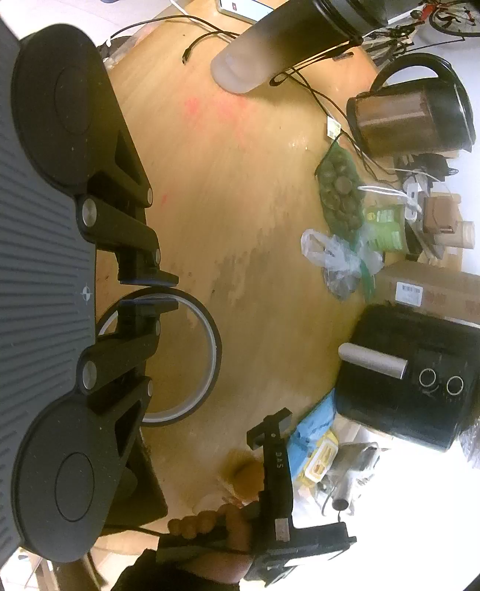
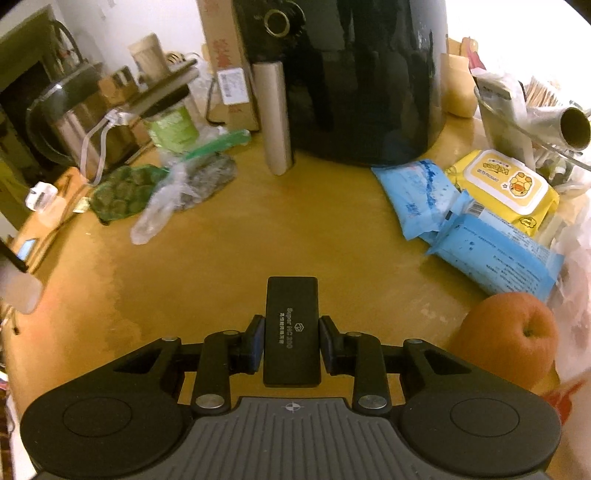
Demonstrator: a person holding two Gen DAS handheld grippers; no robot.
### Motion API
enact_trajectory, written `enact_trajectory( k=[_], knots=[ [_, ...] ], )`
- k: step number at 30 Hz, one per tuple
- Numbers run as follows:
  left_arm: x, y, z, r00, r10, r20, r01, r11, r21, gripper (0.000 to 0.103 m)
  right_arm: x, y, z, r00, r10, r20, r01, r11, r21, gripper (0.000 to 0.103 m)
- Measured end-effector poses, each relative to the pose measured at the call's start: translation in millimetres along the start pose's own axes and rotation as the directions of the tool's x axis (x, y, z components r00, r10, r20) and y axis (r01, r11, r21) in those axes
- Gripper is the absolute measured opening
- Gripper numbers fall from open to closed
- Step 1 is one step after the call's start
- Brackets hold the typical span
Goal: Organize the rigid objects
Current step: 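Carry the held tape ring and black case toward the cardboard box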
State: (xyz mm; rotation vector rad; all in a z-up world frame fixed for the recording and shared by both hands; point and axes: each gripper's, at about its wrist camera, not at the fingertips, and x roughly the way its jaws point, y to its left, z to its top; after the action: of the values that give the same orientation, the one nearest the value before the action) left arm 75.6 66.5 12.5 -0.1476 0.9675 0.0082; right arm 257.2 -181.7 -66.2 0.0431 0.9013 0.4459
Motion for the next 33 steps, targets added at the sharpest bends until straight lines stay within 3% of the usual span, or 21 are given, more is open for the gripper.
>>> enact_trajectory(
  k=[17,33],
  knots=[
    [-13,-27,-17,1.0,-0.028,0.005,0.028,0.999,0.042,0.007,-70,5,-33,0.992,0.115,0.054,-0.113,0.993,-0.038,0.034],
    [-10,-63,-44,0.995,-0.085,-0.055,0.09,0.992,0.089,0.007,-120,-13,-75,0.986,0.151,0.069,-0.151,0.988,-0.006,0.034]
  ],
)
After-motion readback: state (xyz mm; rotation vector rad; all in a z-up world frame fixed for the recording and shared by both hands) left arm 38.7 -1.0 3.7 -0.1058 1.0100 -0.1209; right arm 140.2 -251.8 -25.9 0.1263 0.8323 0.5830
